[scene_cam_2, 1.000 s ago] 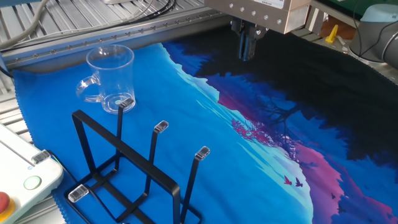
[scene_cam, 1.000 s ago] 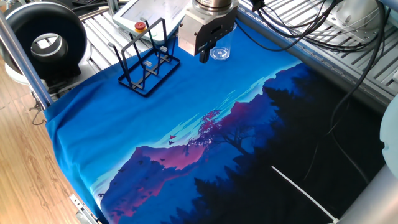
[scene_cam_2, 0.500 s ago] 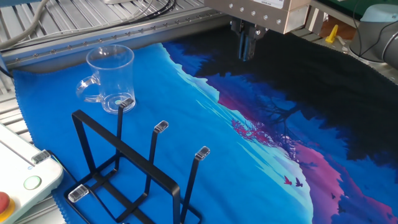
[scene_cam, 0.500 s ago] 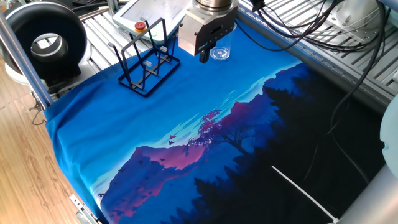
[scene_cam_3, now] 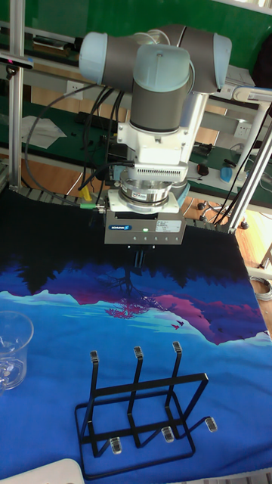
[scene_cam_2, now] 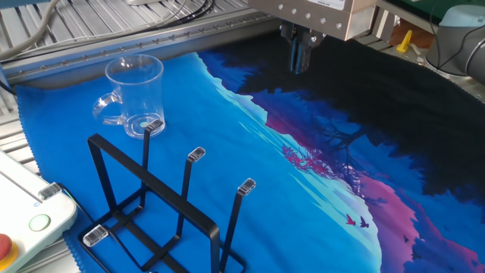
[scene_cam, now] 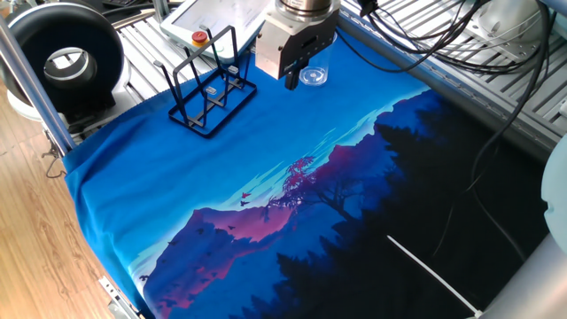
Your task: Put the cup on the cup rack
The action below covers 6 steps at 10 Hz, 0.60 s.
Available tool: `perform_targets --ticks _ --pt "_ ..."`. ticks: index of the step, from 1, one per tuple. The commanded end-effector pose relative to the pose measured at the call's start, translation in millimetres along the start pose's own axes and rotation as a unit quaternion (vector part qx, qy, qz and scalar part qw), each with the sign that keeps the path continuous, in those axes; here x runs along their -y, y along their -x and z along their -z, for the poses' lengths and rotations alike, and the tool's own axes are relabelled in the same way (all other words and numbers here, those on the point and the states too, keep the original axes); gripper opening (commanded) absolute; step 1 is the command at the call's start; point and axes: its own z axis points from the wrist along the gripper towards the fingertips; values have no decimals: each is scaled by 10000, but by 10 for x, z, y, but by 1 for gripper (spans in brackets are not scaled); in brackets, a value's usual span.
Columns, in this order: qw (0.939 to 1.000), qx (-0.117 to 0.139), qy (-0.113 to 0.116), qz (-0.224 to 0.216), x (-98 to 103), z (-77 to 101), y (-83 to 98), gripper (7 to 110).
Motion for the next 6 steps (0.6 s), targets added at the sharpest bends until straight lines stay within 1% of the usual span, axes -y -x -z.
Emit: perform_targets --ticks 1,6 --pt "10000 19 54 -1 0 14 1 7" --pt "9999 18 101 75 -15 10 -3 7"
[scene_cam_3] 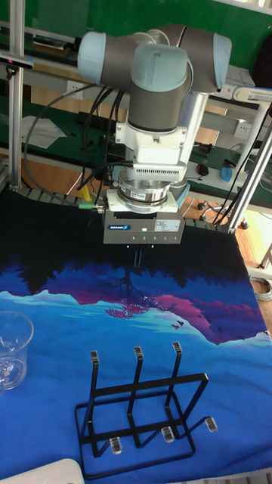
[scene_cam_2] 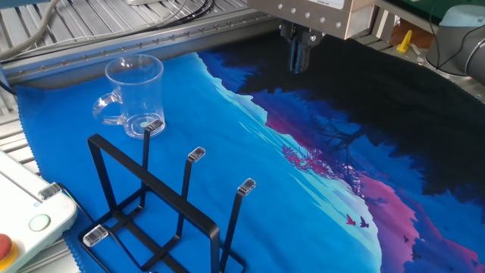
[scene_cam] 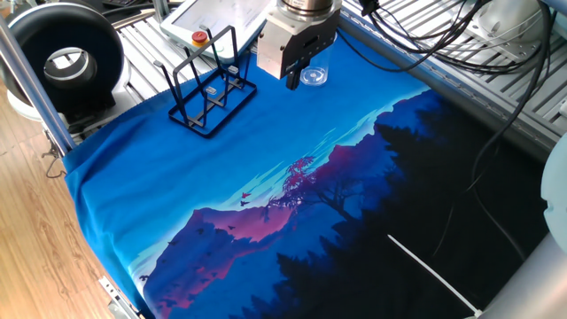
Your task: Put the cup on the cup rack
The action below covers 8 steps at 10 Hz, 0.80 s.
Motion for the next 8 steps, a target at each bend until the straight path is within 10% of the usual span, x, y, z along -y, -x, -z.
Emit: perform_targets --ticks 1,8 --pt "10000 28 91 -8 -36 12 12 7" --pt "9998 54 211 -47 -123 16 32 7"
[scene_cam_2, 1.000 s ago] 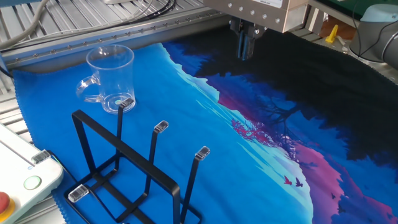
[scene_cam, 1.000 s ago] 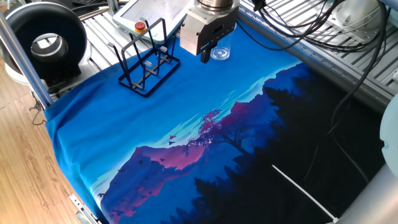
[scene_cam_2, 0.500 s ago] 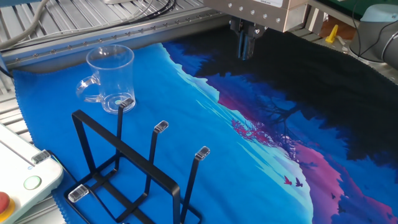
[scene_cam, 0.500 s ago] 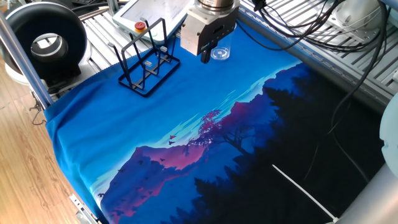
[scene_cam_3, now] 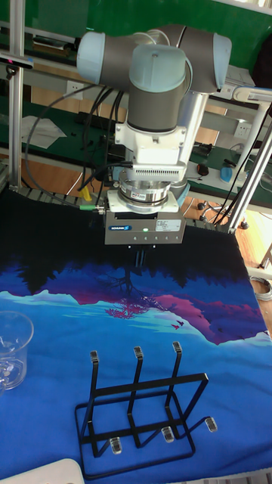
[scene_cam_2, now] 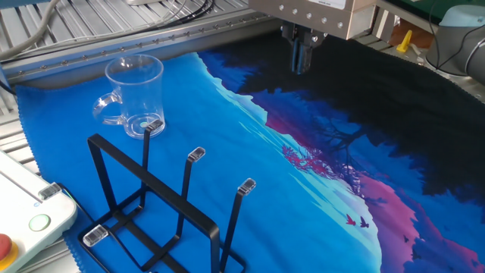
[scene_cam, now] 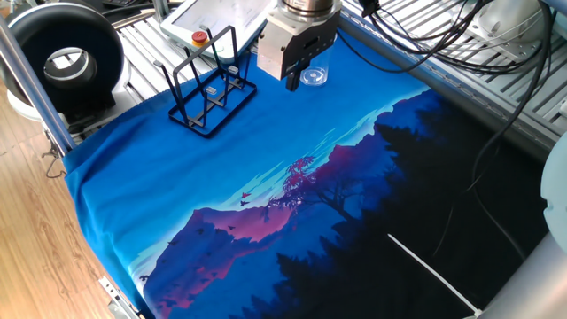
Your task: Put the cup on the cup rack
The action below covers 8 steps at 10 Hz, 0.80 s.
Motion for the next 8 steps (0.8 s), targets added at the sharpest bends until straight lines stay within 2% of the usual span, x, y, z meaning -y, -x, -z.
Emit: perform_targets --ticks 1,8 --pt "9999 25 112 -47 -73 17 20 7" --pt "10000 -33 28 -55 -27 7 -11 7"
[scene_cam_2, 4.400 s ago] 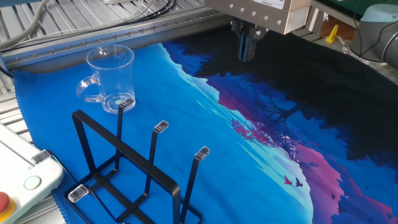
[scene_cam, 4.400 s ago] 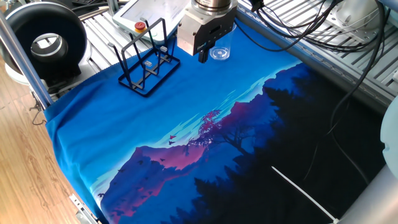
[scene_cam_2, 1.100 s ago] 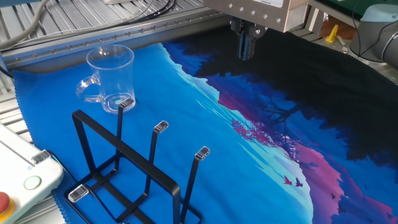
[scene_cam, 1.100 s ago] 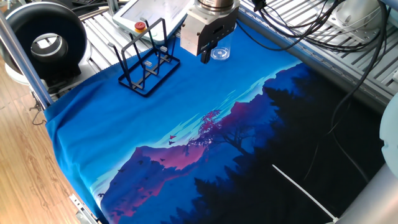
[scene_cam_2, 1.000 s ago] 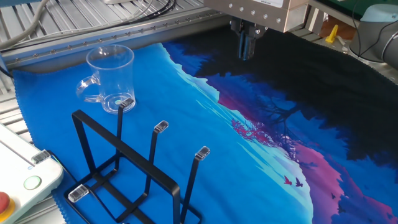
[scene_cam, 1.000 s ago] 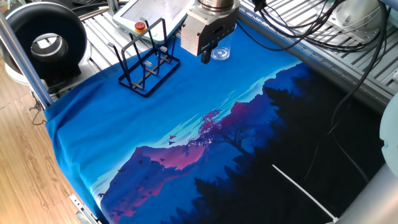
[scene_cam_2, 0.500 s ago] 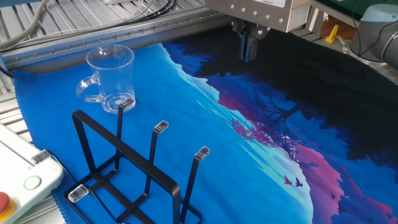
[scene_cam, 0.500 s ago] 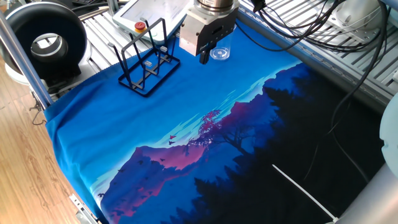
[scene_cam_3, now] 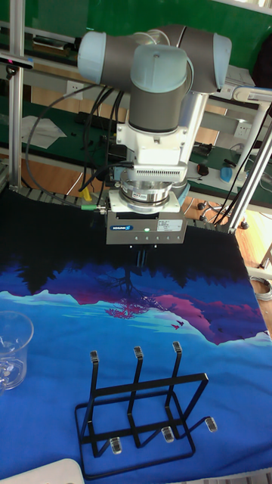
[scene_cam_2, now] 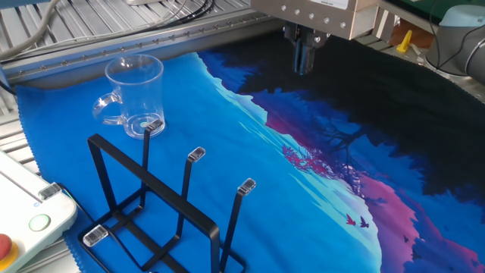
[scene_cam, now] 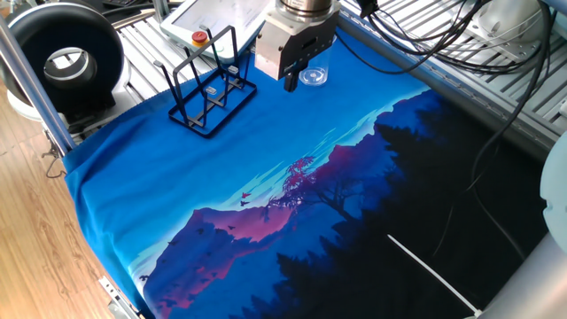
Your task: Put the cup on the cup rack
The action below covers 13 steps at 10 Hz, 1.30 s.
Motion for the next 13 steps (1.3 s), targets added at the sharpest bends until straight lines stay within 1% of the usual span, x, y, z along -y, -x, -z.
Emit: perform_targets --ticks 1,5,7,8,11,12,13 --pt "10000 -3 4 -31 1 3 -3 7" --pt "9999 72 40 -107 -28 -8 33 7" --pt "9996 140 95 -214 -62 -13 67 7" --pt "9995 194 97 -245 -44 -20 86 7" --pt "9989 304 246 -248 -95 -29 131 7" --pt "9990 297 185 -263 -62 -33 127 7" --pt "9990 296 178 -270 -52 -41 121 7"
